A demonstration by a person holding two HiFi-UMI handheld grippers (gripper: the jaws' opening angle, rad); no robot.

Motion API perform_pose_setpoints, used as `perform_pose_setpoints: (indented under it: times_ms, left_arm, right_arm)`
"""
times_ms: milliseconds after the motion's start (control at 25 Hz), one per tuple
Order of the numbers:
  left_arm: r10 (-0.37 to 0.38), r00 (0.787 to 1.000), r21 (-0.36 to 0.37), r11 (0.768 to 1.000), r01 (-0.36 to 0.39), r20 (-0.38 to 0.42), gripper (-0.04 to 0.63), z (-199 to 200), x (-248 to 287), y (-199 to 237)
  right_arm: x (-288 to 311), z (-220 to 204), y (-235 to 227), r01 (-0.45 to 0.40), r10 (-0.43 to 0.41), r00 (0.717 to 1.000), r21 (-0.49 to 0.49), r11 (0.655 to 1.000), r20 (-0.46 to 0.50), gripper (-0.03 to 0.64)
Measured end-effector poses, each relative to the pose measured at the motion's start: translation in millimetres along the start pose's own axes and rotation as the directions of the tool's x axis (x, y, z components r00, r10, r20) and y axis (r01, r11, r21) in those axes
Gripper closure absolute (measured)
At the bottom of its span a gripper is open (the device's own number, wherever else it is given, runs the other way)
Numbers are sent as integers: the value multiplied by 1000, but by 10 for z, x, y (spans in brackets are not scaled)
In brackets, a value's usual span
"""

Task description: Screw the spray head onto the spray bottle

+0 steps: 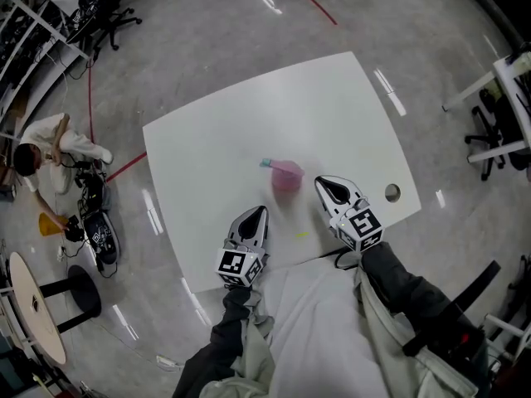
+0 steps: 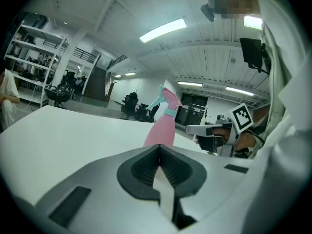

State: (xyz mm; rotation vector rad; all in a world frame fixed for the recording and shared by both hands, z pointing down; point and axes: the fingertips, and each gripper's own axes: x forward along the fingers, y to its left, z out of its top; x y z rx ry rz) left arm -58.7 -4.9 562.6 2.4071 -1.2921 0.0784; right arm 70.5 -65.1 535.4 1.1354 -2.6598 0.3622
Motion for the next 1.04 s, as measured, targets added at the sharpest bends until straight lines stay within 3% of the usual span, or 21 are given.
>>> perform_pose_setpoints:
  times_ms: [160,440,1040]
  left_arm:
    - [16,1000,-6,1000,-16,-4,588,-20,-91,111]
    - [49,999,-23,999,-49,-1,588,-66,-119,89]
    - [8,1000,-11,1000,-8,-27,588,-145,-27,-76]
  right_arm:
    - [127,-59,292,-53,53,998,-24,998,-23,623]
    - [49,-81,206,-48,47,998,-37,998,-28,623]
    - [44,-148,212,-68,66,997,-41,997,-43,623]
